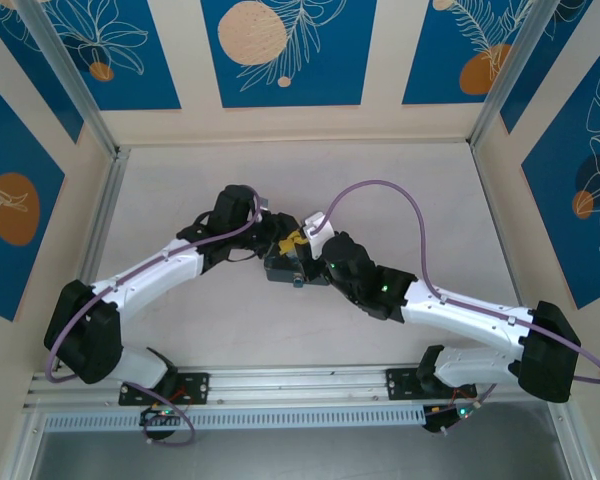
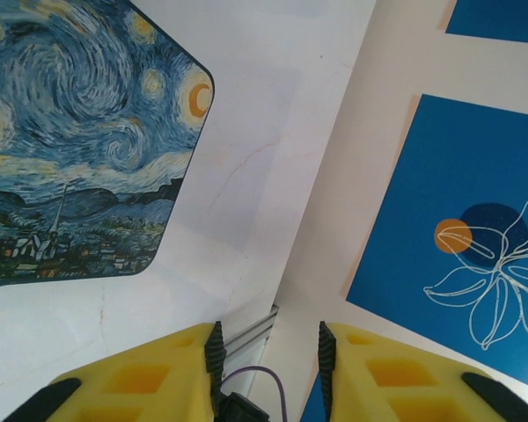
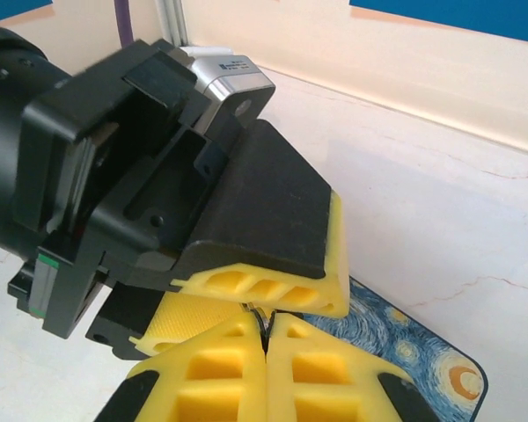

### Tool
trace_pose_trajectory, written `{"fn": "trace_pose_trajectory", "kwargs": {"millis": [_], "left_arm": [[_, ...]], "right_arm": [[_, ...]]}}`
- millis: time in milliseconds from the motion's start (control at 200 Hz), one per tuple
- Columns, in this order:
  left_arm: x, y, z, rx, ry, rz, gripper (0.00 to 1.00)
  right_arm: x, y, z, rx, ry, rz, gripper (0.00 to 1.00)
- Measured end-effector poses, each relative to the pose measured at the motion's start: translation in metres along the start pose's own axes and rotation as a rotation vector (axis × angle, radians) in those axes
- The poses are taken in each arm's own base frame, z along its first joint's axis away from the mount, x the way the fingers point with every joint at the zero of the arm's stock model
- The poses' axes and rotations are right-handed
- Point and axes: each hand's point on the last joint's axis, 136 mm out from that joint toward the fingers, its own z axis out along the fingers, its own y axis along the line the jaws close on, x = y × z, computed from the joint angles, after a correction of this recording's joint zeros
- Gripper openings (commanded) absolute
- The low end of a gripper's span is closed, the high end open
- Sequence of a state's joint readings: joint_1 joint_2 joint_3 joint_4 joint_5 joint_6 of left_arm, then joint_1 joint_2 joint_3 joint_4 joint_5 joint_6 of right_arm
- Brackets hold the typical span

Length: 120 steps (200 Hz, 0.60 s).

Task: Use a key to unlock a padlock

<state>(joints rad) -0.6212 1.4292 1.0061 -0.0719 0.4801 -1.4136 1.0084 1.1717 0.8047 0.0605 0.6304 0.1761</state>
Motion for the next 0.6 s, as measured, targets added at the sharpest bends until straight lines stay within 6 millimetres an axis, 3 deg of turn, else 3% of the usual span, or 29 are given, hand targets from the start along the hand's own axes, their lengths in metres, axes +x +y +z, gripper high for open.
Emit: {"fn": "trace_pose_trajectory", "kwargs": {"millis": [600], "left_arm": [[0.001,-0.006,-0.002,0.018,-0.009,-0.004,0.22]], "right_arm": [[0.013,-0.014,0.012,0.063,0.035,-0.009,0.00]]}}
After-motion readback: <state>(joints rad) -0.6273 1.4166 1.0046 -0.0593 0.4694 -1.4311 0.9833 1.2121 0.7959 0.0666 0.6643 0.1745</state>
